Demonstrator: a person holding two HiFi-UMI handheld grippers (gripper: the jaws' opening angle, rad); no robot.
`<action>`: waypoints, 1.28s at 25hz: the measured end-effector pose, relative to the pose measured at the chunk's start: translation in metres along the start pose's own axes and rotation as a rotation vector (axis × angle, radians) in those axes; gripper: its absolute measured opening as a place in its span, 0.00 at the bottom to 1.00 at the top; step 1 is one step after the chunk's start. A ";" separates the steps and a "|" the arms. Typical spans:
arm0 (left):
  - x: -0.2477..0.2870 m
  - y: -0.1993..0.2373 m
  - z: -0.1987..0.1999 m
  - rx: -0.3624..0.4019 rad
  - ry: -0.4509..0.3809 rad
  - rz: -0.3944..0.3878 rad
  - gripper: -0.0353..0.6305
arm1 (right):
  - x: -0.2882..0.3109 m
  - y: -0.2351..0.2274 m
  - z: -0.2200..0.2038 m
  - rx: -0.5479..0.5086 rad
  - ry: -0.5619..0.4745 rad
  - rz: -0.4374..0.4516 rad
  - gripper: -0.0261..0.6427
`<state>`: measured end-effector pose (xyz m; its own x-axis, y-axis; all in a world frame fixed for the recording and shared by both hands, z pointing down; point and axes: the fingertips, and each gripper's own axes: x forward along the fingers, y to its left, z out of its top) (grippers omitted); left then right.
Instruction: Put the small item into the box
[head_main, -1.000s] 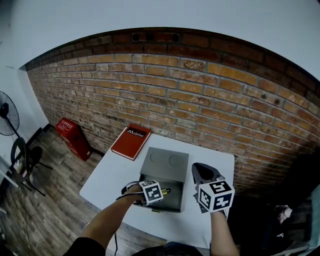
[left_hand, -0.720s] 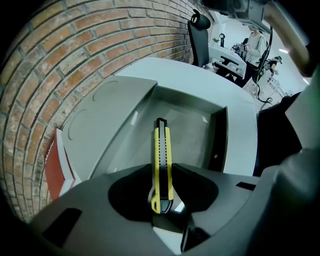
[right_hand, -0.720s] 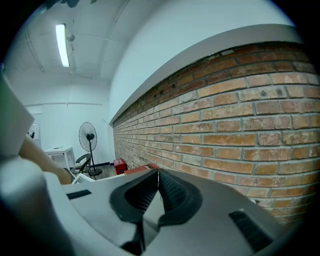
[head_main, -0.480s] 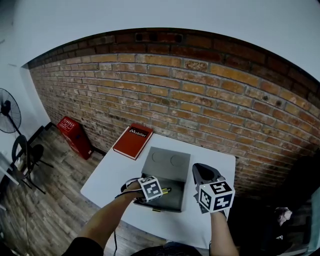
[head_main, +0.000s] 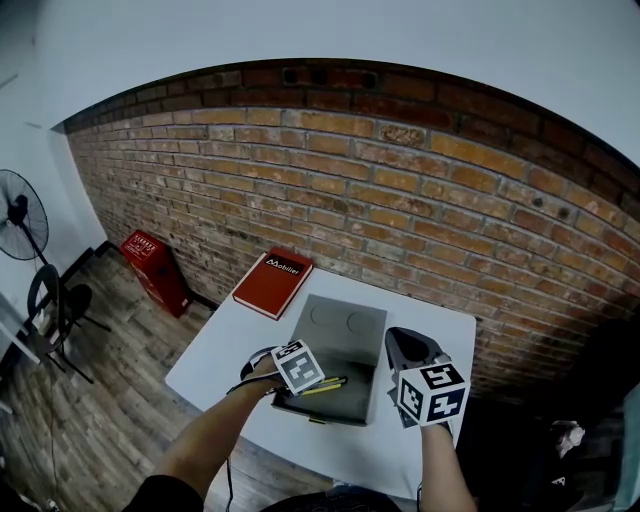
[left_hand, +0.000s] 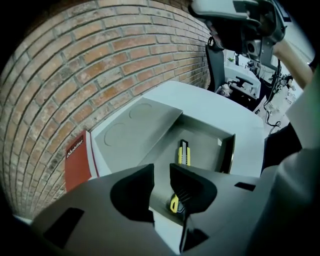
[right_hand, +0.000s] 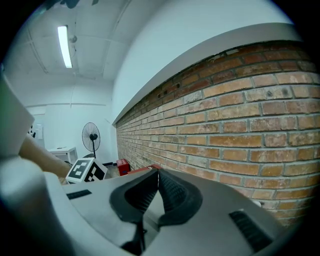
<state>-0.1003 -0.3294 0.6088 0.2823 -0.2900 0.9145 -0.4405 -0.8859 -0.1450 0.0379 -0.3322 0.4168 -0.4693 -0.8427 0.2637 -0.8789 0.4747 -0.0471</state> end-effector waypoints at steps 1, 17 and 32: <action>-0.003 0.003 0.002 -0.007 -0.015 0.010 0.22 | 0.000 0.000 0.000 -0.001 -0.001 0.001 0.07; -0.074 0.063 0.040 -0.183 -0.300 0.217 0.18 | -0.001 0.003 0.009 -0.006 -0.017 -0.006 0.07; -0.172 0.091 0.053 -0.368 -0.647 0.406 0.15 | -0.006 0.004 0.024 -0.011 -0.037 -0.012 0.07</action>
<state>-0.1431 -0.3793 0.4186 0.4246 -0.8095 0.4054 -0.8309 -0.5263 -0.1806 0.0349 -0.3310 0.3921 -0.4621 -0.8571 0.2279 -0.8834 0.4674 -0.0333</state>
